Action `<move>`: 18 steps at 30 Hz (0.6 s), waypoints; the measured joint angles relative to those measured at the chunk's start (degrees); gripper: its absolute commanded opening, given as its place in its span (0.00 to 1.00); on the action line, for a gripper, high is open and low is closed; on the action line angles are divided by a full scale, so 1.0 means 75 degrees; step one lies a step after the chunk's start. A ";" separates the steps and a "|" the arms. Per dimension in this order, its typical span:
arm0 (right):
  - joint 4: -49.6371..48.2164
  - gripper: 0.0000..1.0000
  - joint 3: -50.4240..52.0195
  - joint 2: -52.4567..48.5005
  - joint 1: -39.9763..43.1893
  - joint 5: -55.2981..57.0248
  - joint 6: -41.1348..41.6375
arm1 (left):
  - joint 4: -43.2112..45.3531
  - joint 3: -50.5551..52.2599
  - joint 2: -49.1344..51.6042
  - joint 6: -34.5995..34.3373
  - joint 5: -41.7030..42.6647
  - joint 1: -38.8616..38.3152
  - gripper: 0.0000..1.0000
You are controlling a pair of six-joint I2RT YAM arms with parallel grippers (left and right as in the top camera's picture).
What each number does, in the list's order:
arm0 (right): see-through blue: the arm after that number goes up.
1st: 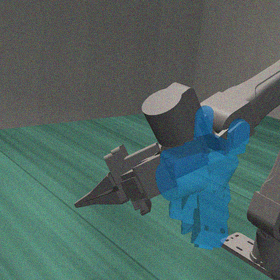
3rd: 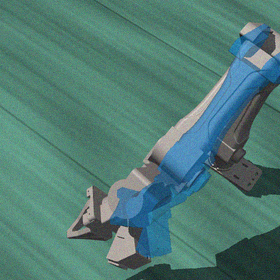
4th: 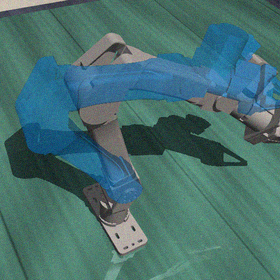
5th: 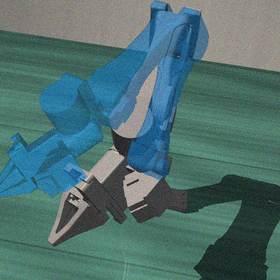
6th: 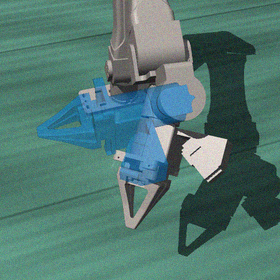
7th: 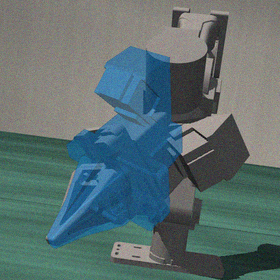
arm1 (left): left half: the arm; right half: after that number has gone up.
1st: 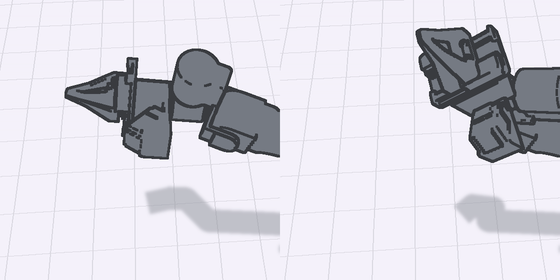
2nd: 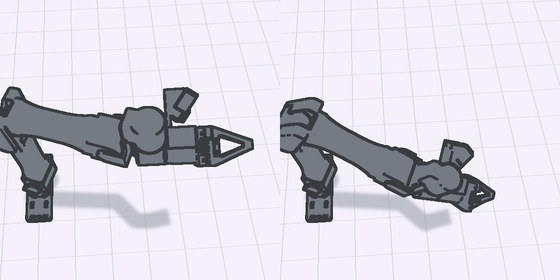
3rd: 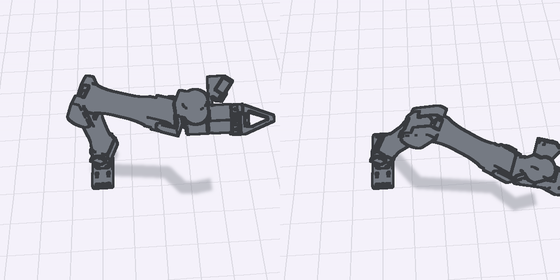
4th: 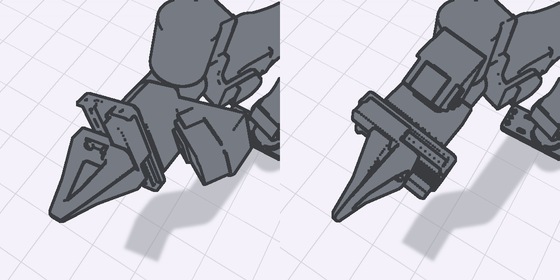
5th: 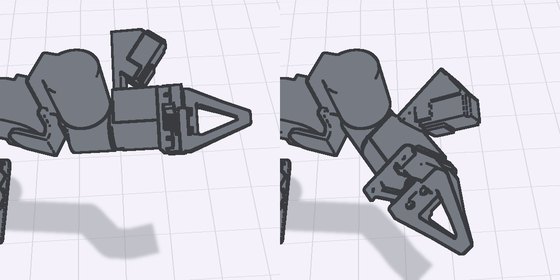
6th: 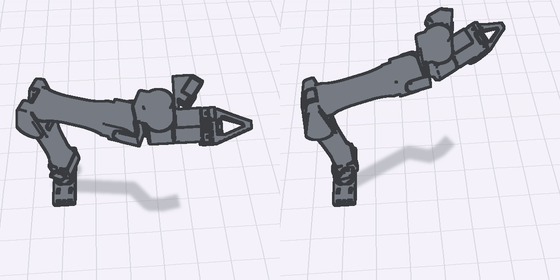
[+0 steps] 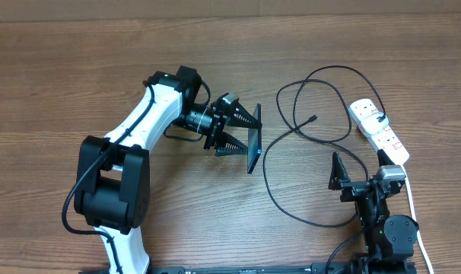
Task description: Plug charger to phone and switch on socket
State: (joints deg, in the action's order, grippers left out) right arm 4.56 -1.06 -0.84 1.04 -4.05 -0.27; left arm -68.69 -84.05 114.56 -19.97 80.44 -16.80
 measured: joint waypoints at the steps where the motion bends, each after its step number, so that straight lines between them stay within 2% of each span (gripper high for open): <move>1: 0.0000 1.00 0.0000 0.0000 0.0000 0.0000 0.0000 | 0.0076 0.0000 0.0000 -0.0006 -0.0035 0.0000 0.48; 10: 0.0000 1.00 0.0000 0.0000 0.0000 -0.0003 0.0003 | 0.0883 0.0000 0.0000 -0.0064 -0.1040 0.0000 0.48; 18: 0.0000 1.00 0.0000 0.0000 0.0000 -0.0003 0.0003 | 0.1766 0.0000 0.0000 -0.0743 -0.2879 0.0000 0.49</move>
State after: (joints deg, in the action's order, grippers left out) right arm 4.56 -1.06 -0.84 1.04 -4.08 -0.25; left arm -55.44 -84.05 114.56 -25.54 58.85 -16.80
